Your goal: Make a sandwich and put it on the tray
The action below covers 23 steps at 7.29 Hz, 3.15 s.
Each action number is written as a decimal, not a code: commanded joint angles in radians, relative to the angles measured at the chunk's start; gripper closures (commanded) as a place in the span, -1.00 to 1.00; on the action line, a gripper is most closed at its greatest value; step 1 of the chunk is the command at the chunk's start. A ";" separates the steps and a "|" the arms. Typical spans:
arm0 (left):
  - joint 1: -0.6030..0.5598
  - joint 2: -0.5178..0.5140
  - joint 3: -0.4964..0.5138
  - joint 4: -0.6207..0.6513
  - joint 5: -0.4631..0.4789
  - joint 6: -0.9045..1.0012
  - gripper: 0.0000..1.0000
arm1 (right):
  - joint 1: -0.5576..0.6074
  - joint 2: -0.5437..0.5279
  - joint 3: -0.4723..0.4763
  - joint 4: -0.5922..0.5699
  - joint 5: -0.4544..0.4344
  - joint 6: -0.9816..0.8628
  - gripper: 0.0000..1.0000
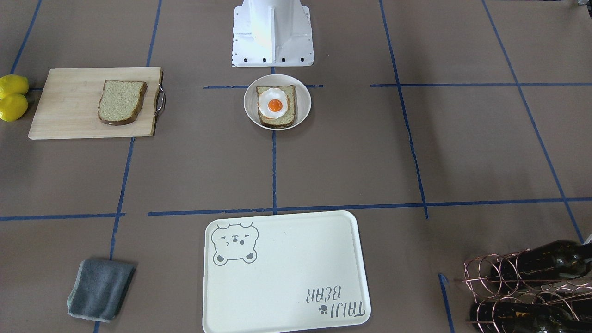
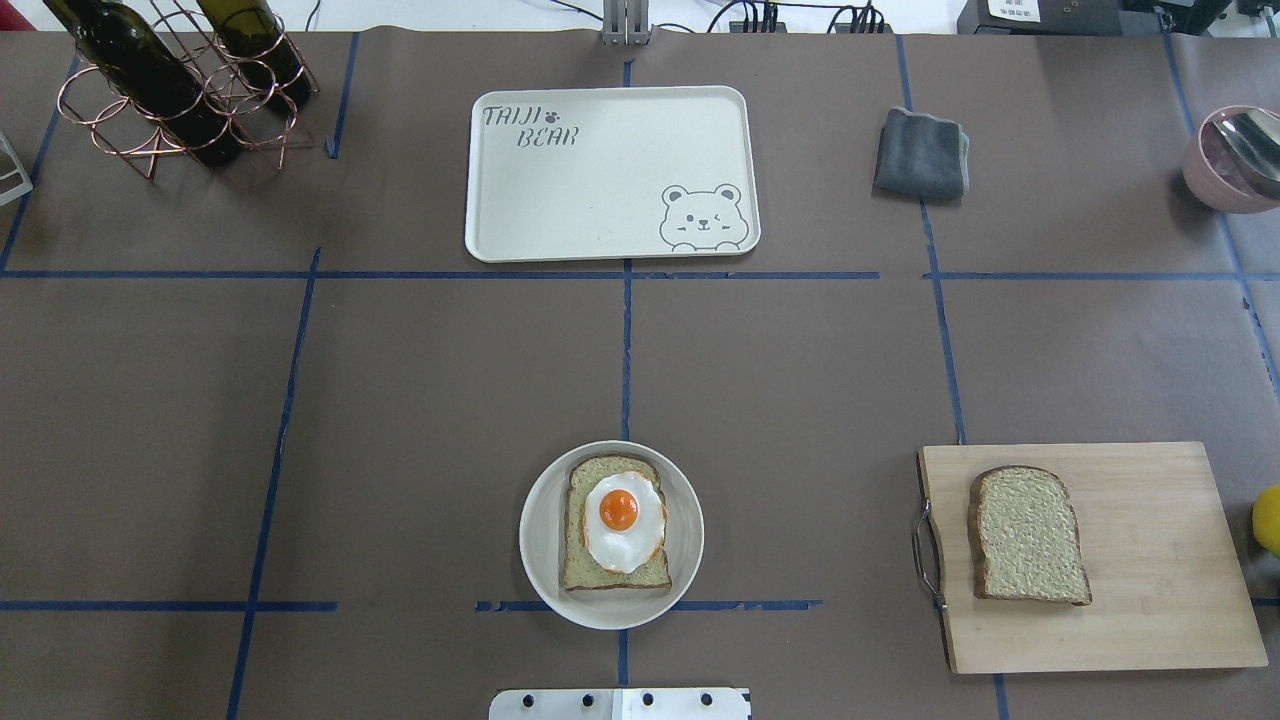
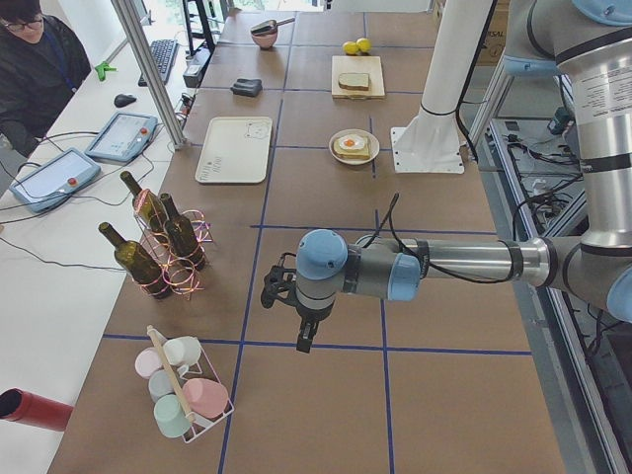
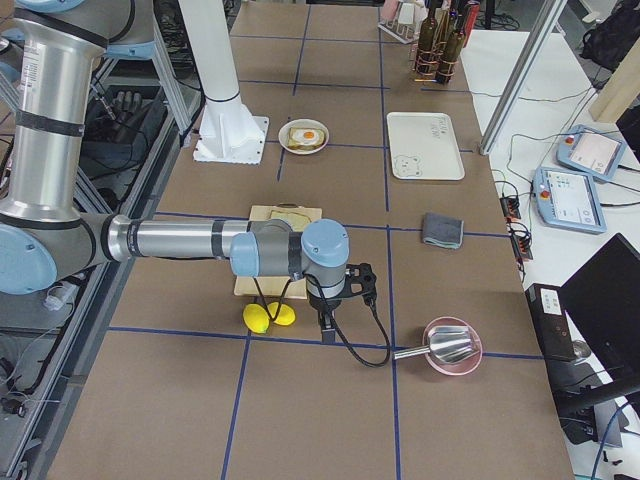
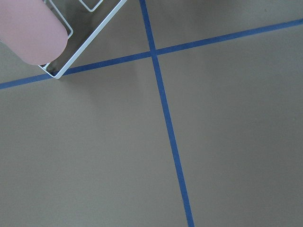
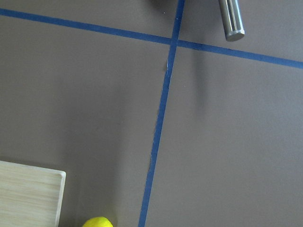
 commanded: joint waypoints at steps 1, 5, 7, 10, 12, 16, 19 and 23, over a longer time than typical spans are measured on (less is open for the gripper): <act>0.001 0.000 -0.002 0.000 0.000 0.000 -1.00 | 0.000 0.000 -0.002 0.000 0.000 0.001 -1.00; 0.000 0.000 -0.022 -0.002 0.002 0.000 -1.00 | 0.000 0.002 0.002 0.002 0.014 0.001 -1.00; -0.002 -0.008 -0.022 0.002 0.000 -0.002 -1.00 | -0.002 0.005 0.015 0.076 0.034 0.015 -1.00; -0.002 -0.009 -0.020 0.003 -0.002 -0.009 -1.00 | -0.040 -0.018 0.011 0.189 0.173 0.035 -1.00; -0.002 -0.009 -0.020 0.003 -0.002 -0.009 -1.00 | -0.121 -0.018 0.009 0.389 0.200 0.302 -1.00; -0.002 -0.009 -0.020 0.005 -0.002 -0.009 -1.00 | -0.377 -0.049 0.015 0.706 0.160 0.659 -1.00; -0.002 -0.008 -0.020 0.005 -0.002 -0.009 -1.00 | -0.669 -0.115 0.025 1.045 -0.095 1.124 -1.00; -0.002 -0.008 -0.020 0.002 -0.002 -0.009 -1.00 | -0.900 -0.195 0.147 1.055 -0.315 1.384 -0.95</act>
